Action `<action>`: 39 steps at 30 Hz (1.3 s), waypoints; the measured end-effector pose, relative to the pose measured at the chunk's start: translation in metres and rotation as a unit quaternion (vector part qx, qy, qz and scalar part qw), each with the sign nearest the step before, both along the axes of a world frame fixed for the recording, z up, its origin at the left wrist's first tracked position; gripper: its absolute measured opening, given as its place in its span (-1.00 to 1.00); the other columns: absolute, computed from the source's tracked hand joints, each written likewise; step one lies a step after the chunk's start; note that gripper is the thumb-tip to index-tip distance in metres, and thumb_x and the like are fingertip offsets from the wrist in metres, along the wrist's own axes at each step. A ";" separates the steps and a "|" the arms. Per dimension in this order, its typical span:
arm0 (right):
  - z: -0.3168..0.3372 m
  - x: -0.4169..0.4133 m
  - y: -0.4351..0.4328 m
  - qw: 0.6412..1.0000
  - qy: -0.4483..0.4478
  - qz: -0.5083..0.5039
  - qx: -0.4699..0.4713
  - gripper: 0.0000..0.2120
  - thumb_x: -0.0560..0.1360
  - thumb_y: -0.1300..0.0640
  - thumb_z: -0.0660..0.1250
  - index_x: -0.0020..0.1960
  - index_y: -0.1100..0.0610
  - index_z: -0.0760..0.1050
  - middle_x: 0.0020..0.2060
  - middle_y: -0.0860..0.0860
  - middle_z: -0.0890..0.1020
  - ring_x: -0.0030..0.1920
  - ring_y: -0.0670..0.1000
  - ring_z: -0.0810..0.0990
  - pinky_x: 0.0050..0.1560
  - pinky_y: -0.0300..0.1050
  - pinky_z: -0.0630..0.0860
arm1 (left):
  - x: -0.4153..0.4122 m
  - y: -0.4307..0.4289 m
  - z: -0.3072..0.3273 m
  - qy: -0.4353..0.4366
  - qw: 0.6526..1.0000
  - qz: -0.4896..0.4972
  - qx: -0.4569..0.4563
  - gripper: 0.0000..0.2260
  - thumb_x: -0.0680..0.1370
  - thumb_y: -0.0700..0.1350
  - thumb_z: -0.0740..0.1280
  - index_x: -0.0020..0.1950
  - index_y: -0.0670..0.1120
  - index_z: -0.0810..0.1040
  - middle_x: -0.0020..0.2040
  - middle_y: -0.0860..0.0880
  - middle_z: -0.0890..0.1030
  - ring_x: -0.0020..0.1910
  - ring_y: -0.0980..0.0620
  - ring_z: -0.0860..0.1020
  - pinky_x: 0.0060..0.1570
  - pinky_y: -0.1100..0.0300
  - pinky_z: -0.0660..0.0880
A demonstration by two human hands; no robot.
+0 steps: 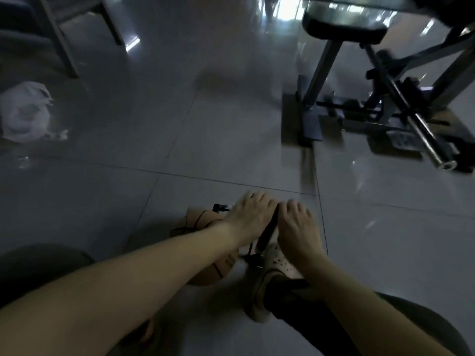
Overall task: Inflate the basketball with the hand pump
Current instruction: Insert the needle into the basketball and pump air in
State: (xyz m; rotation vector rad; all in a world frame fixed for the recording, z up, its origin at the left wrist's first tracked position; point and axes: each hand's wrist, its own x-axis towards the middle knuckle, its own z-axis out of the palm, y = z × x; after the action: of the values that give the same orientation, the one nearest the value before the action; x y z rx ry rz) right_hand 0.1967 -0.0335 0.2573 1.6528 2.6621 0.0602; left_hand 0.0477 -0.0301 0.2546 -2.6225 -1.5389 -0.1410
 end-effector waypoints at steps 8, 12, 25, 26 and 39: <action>0.015 -0.004 -0.016 0.989 0.094 -0.016 0.117 -0.62 0.45 0.07 -0.10 -0.05 0.21 0.44 -0.20 0.14 0.46 -0.22 0.12 0.37 -0.19 0.03 0.39 | 0.010 -0.007 -0.003 -0.048 0.993 0.035 0.105 -0.83 0.58 -0.11 0.10 0.00 -0.10 0.46 -0.08 -0.10 0.51 -0.12 -0.07 0.41 -0.10 0.05 0.38; -0.026 -0.005 -0.017 0.995 0.064 -0.030 0.070 -0.56 0.46 0.05 -0.18 -0.03 0.20 0.43 -0.18 0.15 0.43 -0.21 0.13 0.35 -0.19 0.02 0.35 | 0.015 -0.009 -0.047 -0.045 0.994 0.070 0.072 -0.83 0.57 -0.07 0.12 -0.01 -0.09 0.46 -0.08 -0.10 0.51 -0.13 -0.07 0.43 -0.10 0.05 0.39; -0.125 -0.003 -0.008 0.998 -0.009 -0.059 -0.016 -0.82 0.50 0.10 0.23 0.07 0.14 0.38 -0.11 0.10 0.38 -0.15 0.09 0.31 -0.10 -0.03 0.30 | 0.016 -0.008 -0.125 0.016 0.997 0.070 -0.021 -0.85 0.56 -0.13 0.14 0.09 -0.13 0.40 -0.02 -0.15 0.42 -0.10 -0.09 0.37 -0.08 0.05 0.36; -0.125 -0.003 -0.006 0.998 -0.017 -0.057 -0.025 -0.82 0.51 0.09 0.24 0.06 0.13 0.38 -0.12 0.10 0.38 -0.15 0.09 0.31 -0.11 -0.03 0.30 | 0.016 -0.006 -0.124 0.027 0.997 0.070 -0.029 -0.84 0.57 -0.13 0.13 0.10 -0.13 0.39 -0.01 -0.15 0.41 -0.09 -0.10 0.37 -0.08 0.05 0.36; 0.039 0.002 0.009 0.992 0.093 0.014 0.089 -0.82 0.44 0.17 0.16 -0.02 0.15 0.47 -0.14 0.07 0.52 -0.16 0.07 0.50 -0.08 0.00 0.51 | -0.004 0.003 0.023 -0.056 0.990 -0.002 0.127 -0.73 0.56 -0.13 0.03 0.07 -0.10 0.50 -0.08 -0.06 0.51 -0.14 -0.06 0.45 -0.10 0.07 0.39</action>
State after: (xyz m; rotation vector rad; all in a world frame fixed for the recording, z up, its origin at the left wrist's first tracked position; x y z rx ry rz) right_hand 0.1989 -0.0249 0.2964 1.7525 2.8950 0.1558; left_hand 0.0433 -0.0270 0.2776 -2.4551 -1.4394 -0.4586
